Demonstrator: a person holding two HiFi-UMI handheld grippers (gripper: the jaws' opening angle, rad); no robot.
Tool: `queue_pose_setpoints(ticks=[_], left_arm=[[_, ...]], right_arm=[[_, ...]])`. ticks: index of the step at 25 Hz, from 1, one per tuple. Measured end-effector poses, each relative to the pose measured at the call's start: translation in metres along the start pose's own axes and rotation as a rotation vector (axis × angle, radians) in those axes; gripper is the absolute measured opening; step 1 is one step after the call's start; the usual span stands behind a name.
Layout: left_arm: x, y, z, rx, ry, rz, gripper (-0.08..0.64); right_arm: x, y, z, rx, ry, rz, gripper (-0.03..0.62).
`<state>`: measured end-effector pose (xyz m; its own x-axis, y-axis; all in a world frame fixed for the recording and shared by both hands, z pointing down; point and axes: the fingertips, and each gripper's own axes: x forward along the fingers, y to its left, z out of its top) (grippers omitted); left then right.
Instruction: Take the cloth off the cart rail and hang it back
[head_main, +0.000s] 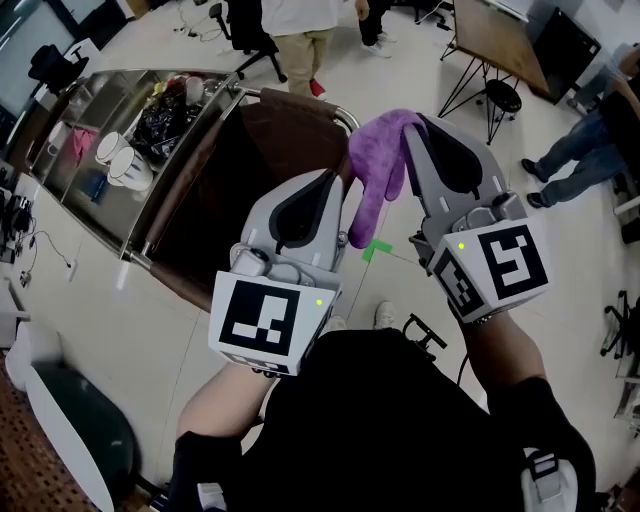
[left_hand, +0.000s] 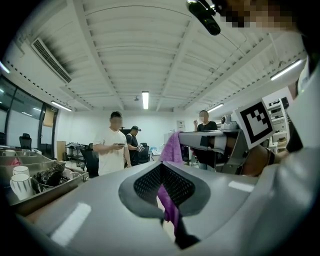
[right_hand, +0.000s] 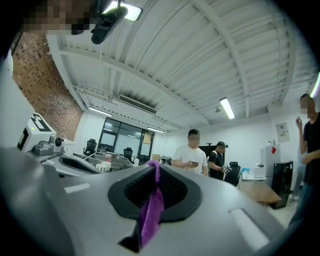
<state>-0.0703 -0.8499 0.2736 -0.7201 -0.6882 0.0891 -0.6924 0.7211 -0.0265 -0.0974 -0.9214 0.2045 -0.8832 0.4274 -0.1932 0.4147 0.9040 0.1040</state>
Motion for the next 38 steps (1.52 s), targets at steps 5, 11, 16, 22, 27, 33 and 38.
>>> queue_pose_setpoints(ticks=[5, 11, 16, 22, 27, 33, 38], left_arm=[[0.012, 0.0, 0.007, -0.001, -0.003, 0.065, -0.002], [0.019, 0.002, 0.013, -0.01, -0.002, 0.157, -0.002], [0.016, 0.018, 0.01, -0.025, 0.0, 0.235, -0.002], [0.011, 0.044, -0.003, -0.035, 0.012, 0.312, -0.002], [0.009, 0.063, -0.022, -0.055, 0.026, 0.341, -0.002], [0.011, 0.073, -0.035, -0.085, 0.032, 0.333, -0.002], [0.011, 0.078, -0.04, -0.095, 0.029, 0.314, -0.002]], right_arm=[[0.013, -0.008, 0.004, 0.015, -0.01, 0.072, 0.014], [0.03, -0.009, 0.015, 0.013, -0.031, 0.178, 0.014], [0.054, 0.003, 0.0, 0.025, -0.008, 0.261, 0.014], [0.085, 0.03, -0.039, 0.052, 0.046, 0.365, 0.014], [0.105, 0.057, -0.092, 0.073, 0.159, 0.45, 0.015], [0.11, 0.082, -0.146, 0.084, 0.313, 0.546, 0.111], [0.11, 0.084, -0.146, 0.081, 0.306, 0.542, 0.15]])
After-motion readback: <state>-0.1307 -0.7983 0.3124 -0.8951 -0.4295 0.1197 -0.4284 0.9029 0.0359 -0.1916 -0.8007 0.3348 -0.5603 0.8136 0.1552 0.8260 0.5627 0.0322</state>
